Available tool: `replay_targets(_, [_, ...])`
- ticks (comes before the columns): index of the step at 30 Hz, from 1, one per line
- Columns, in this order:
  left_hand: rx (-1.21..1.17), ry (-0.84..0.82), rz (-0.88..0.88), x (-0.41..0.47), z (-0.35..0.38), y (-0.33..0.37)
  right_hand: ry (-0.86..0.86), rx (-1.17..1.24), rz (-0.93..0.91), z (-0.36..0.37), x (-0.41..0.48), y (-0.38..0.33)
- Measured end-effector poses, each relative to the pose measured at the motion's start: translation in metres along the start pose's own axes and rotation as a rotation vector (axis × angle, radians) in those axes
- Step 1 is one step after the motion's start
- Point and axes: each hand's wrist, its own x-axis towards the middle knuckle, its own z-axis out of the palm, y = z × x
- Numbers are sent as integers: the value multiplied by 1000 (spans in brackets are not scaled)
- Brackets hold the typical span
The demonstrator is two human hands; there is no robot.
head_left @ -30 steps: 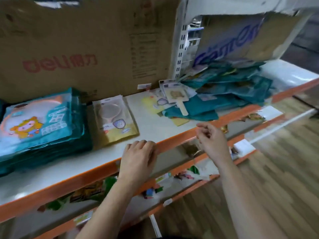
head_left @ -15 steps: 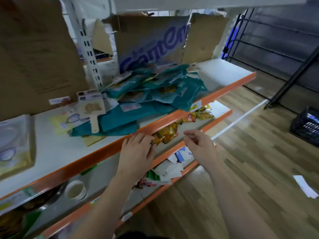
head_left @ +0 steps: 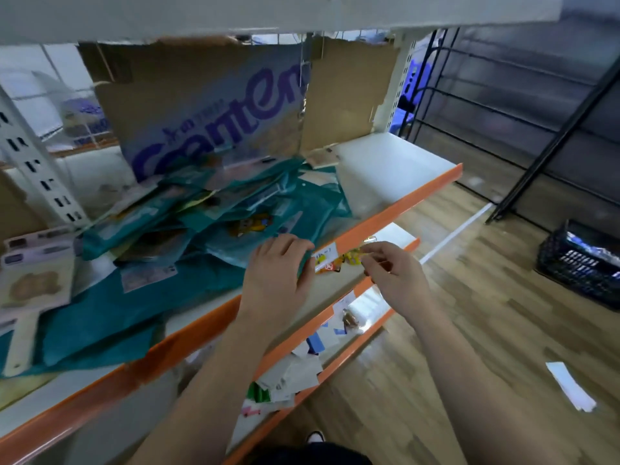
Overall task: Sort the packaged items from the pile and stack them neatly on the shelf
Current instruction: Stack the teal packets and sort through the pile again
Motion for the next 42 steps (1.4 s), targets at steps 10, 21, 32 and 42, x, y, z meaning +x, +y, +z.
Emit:
replay_targets(10, [45,-150,-106,55,59,0,-16,76,-1,-25,96,34])
replay_targets(21, [308,-356,-548,78,98,10,-237,164,-111,-30,208,51])
replay_targets(32, [507,-5,-508,84,122,22,-407,167,-187,-46,278,68])
replay_targets(42, [469,362,-491,96,92,64,-631,271,-30,-30,289,76])
